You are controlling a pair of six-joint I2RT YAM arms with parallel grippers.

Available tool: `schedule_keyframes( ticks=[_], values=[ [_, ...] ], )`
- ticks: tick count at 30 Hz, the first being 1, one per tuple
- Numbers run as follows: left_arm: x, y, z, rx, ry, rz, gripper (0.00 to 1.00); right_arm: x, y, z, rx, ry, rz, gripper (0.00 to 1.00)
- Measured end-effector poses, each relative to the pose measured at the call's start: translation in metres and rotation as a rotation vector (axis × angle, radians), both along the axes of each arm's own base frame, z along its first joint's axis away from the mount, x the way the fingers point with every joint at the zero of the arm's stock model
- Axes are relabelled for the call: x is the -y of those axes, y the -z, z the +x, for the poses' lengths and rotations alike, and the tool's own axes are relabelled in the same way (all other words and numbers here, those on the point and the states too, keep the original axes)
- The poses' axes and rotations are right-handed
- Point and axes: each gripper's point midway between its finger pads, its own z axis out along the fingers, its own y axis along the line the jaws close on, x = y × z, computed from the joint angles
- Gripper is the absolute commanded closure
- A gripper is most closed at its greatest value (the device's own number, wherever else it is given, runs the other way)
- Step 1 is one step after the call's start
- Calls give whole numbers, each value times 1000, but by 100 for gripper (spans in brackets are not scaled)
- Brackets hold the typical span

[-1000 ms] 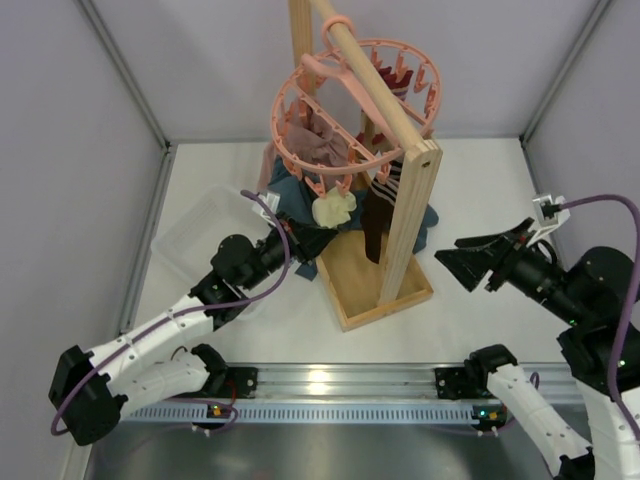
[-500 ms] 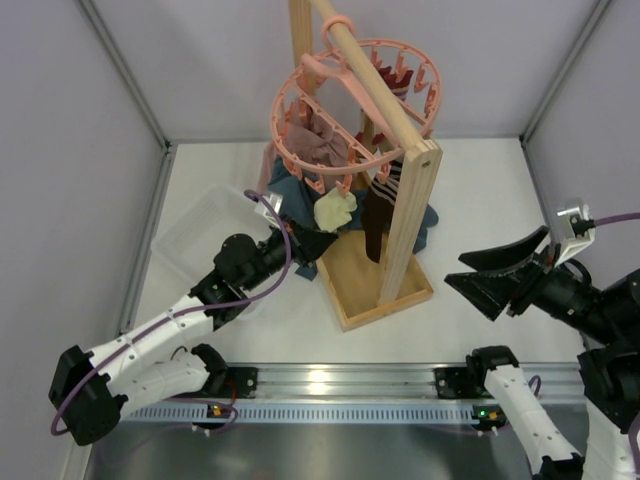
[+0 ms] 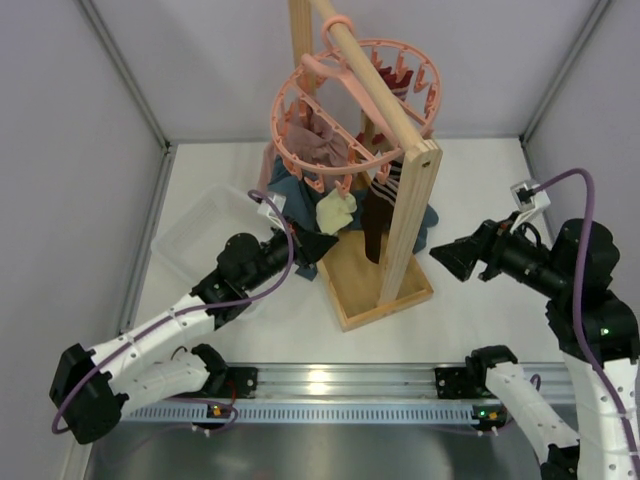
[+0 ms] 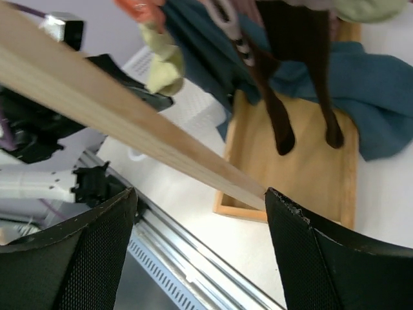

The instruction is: Remove the socks clipped to the hanger

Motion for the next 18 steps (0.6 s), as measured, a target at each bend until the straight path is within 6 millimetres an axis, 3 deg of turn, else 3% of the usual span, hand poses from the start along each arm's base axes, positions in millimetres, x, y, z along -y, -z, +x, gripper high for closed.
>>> schedule_keyframes(
  ticks=[4,12,18],
  values=[
    [0,5,0,-11,0,13,100,14,25,9,-28,96,-50,22],
    [-1,9,1,-15,-3,30,100,21,25,6,4,132,-68,21],
    [-3,8,-1,-9,-4,35,100,13,29,5,-24,84,-51,21]
  ],
)
